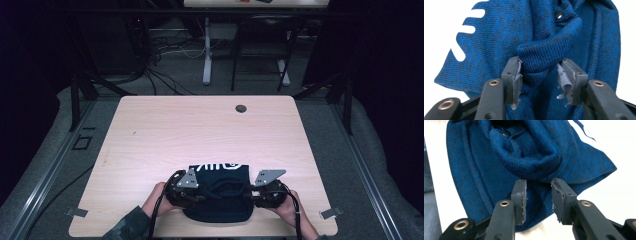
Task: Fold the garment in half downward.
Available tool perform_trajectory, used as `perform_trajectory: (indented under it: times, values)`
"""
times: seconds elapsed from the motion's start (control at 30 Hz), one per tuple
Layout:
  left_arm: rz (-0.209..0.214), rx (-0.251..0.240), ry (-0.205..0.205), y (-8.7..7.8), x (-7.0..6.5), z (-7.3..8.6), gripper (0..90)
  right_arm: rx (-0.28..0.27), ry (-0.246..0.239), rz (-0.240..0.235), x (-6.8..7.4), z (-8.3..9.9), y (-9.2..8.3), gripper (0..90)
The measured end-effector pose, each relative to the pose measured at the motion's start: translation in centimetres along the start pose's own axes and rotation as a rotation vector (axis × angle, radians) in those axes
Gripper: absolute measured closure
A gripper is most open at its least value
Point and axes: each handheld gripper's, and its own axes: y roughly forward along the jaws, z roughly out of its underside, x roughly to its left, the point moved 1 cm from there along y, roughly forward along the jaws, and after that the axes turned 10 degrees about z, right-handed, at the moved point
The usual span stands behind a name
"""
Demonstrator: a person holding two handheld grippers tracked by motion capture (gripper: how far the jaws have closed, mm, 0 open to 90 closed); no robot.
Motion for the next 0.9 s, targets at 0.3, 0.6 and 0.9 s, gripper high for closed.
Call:
perform_trajectory:
  times: [0.3,0.6,0.9]
  values:
    - [-0.027,-0.037,-0.03,-2.2,-0.4,0.2,40.1,-0.04,0.021,0.065,-0.2,-0.4,-1.8,61.7]
    - [-0.126,-0.117,-0.06,-3.7,1.2,-1.2,41.7,-0.127,0.095,0.102,-1.9,-2.4,-2.3,58.7]
    - [-0.174,-0.061,-0.077,-0.8,2.7,-2.3,37.8,-0.075,0.118,0.077,-2.0,-4.0,0.7,52.9]
